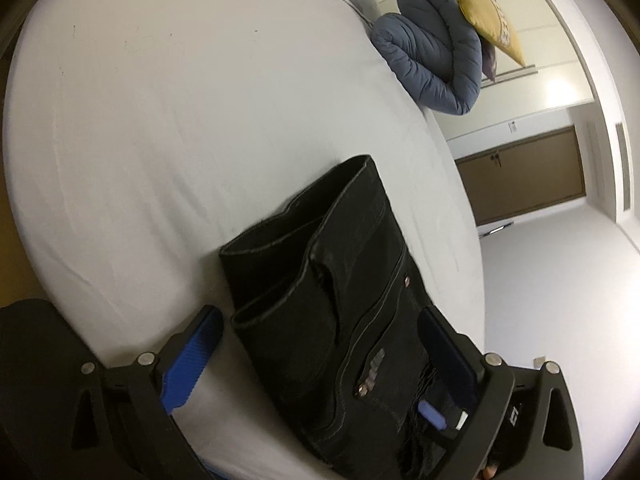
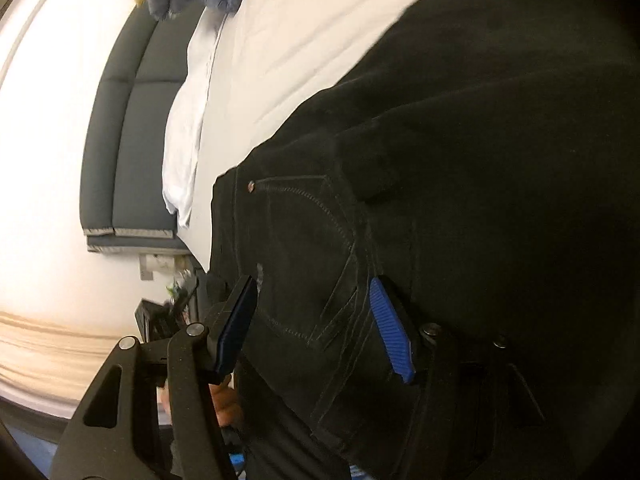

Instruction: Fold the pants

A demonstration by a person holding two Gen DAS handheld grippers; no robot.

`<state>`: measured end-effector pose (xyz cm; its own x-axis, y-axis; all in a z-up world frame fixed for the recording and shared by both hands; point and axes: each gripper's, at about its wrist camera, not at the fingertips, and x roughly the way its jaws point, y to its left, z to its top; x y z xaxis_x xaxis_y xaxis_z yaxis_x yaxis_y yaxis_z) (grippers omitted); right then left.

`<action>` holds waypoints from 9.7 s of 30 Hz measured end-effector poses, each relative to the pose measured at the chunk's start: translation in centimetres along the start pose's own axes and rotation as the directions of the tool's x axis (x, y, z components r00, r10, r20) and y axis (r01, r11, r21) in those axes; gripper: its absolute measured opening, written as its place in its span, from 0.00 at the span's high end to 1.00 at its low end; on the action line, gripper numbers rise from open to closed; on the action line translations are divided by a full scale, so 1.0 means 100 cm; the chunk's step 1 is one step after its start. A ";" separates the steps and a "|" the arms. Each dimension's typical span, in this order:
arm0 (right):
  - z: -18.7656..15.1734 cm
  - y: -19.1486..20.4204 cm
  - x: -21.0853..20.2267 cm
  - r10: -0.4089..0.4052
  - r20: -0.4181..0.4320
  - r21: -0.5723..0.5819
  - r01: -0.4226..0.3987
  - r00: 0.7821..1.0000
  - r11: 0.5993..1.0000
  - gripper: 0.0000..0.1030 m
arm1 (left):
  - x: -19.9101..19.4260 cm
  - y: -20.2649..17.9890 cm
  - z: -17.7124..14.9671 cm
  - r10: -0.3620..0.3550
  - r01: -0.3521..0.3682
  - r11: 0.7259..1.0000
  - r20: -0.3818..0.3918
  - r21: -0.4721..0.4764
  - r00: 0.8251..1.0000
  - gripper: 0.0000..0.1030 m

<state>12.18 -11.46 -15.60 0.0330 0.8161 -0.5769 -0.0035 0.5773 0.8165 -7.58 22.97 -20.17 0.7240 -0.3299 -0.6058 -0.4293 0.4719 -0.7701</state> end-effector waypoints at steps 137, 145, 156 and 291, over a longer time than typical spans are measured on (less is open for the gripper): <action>-0.119 -0.091 -0.151 -0.286 0.349 -0.103 0.340 0.892 0.935 0.83 | 0.150 -0.222 -0.180 0.353 -0.048 0.388 -0.100 0.921 0.930 0.32; -0.128 -0.062 -0.162 -0.272 0.393 -0.148 0.352 0.878 0.924 0.77 | 0.090 -0.190 -0.197 0.361 -0.108 0.370 -0.036 0.923 0.932 0.23; -0.148 -0.068 -0.191 -0.205 0.453 -0.117 0.286 0.868 0.951 0.47 | 0.086 -0.208 -0.185 0.422 -0.114 0.425 -0.085 0.898 0.903 0.11; -0.156 0.108 -0.215 -0.558 0.811 0.228 0.786 0.174 0.575 0.00 | 0.002 -0.321 -0.174 0.254 -0.340 0.476 0.243 0.811 0.936 0.00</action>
<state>-4.19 -22.43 5.29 0.8184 -0.2010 -0.5383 0.2514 0.9677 0.0209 -3.05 -6.52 0.96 0.6999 0.0097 -0.7142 -0.0122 0.9999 0.0017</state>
